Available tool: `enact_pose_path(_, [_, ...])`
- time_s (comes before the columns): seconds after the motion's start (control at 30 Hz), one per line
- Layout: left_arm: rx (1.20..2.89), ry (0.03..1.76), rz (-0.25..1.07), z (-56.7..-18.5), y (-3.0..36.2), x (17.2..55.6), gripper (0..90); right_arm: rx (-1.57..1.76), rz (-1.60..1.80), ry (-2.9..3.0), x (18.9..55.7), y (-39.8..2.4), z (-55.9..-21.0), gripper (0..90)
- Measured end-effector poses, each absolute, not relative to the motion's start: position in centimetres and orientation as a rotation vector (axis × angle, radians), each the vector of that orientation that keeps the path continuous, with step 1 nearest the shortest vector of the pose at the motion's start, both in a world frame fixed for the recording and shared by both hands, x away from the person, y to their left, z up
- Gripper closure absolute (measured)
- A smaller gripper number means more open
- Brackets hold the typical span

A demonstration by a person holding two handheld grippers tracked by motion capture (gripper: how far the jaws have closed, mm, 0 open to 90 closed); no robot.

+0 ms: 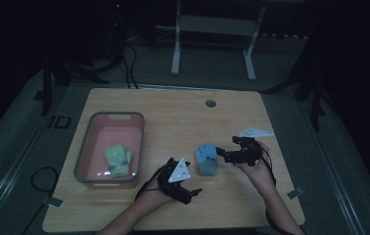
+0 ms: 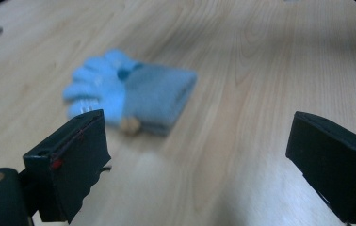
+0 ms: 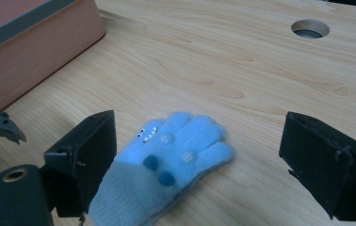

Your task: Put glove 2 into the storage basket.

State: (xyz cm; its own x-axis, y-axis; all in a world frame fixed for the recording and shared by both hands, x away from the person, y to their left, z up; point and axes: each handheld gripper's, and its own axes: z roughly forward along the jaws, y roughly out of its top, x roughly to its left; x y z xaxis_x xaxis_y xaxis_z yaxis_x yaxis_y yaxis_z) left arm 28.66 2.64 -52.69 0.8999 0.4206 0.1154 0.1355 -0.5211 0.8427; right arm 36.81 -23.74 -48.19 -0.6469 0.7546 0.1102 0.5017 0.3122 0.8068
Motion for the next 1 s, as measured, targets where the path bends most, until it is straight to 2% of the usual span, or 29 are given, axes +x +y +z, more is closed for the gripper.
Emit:
enact_pose_path(0.07, [2.131,0.362,0.37,-52.3,2.2,29.2,13.1,1.131,1.257,2.322,37.2,-23.7,-48.3,11.6])
enact_pose_path(0.17, [2.162,0.313,0.406,-52.2,1.1,29.9,14.8,1.145,1.227,2.34,38.1,-23.3,-48.8,14.6])
enact_pose_path(0.3, [2.196,0.255,0.4,-52.6,-0.4,30.7,16.1,1.17,1.18,2.377,39.4,-22.4,-49.9,21.6])
enact_pose_path(0.4, [2.234,0.198,0.39,-53.1,-1.3,31.2,22.1,1.171,1.135,2.426,40.1,-21.8,-51.1,26.3])
enact_pose_path(0.5, [2.282,0.154,0.407,-53.7,-1.8,31.6,26.1,1.174,1.118,2.462,40.6,-21.4,-52.1,27.5])
enact_pose_path(0.67, [2.315,0.132,0.426,-54.6,-2.4,32.4,27.2,1.198,1.07,2.492,41.4,-21.1,-53.7,27.7])
enact_pose_path(0.8, [2.329,0.126,0.439,-55.2,-2.9,32.7,33.7,1.207,1.037,2.518,41.4,-20.9,-54.8,28.3])
enact_pose_path(0.87, [2.334,0.128,0.447,-55.6,-3.1,32.7,36.5,1.205,1.057,2.51,41.2,-21.0,-55.0,32.8])
enact_pose_path(1.0, [2.334,0.151,0.492,-55.8,-3.1,32.8,50.2,1.184,1.047,2.531,40.9,-20.7,-54.8,45.3])
